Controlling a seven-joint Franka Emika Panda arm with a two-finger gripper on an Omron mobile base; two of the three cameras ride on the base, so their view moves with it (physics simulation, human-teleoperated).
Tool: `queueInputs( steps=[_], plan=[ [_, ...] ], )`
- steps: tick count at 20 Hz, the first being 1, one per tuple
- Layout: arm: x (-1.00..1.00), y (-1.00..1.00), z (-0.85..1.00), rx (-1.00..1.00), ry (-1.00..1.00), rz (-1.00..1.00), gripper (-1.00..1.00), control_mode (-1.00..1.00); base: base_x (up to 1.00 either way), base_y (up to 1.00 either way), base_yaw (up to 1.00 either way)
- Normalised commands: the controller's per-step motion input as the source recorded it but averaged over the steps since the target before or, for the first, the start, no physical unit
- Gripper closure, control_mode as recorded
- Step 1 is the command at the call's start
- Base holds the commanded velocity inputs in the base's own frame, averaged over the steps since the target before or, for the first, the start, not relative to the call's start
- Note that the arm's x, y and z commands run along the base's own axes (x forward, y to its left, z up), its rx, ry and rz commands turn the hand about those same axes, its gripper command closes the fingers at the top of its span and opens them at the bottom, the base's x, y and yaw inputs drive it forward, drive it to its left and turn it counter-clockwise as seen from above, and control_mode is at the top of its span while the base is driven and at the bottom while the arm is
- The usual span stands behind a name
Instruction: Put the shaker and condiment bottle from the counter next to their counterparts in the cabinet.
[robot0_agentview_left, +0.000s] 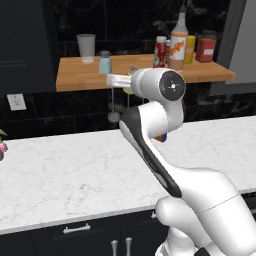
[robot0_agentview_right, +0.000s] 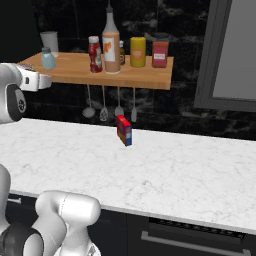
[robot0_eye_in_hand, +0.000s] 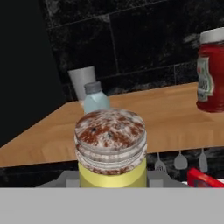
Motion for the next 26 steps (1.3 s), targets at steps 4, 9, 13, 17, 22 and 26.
queueInputs(
  steps=[4, 9, 13, 17, 22, 26],
  plan=[
    [0.00, 0.00, 0.64, 0.00, 0.14, 0.09, 1.00, -1.00, 0.00, 0.00, 0.00],
    [-0.01, -0.10, 0.78, 0.00, 0.04, 0.06, 1.00, -1.00, 0.00, 0.00, 0.00],
    [-0.07, 0.00, 0.05, 0.00, -0.03, 0.02, 1.00, -1.00, 0.00, 0.00, 0.00],
    [-0.14, -0.21, -0.11, -0.02, -0.09, 0.00, 1.00, -1.00, 0.00, 0.00, 0.00],
    [-0.05, -0.32, -0.18, -0.09, -0.13, 0.00, 1.00, -1.00, 0.00, 0.00, 0.00],
    [0.06, -0.03, 0.00, 0.00, -0.07, 0.00, 1.00, -1.00, 0.00, 0.00, 0.00]
  ],
)
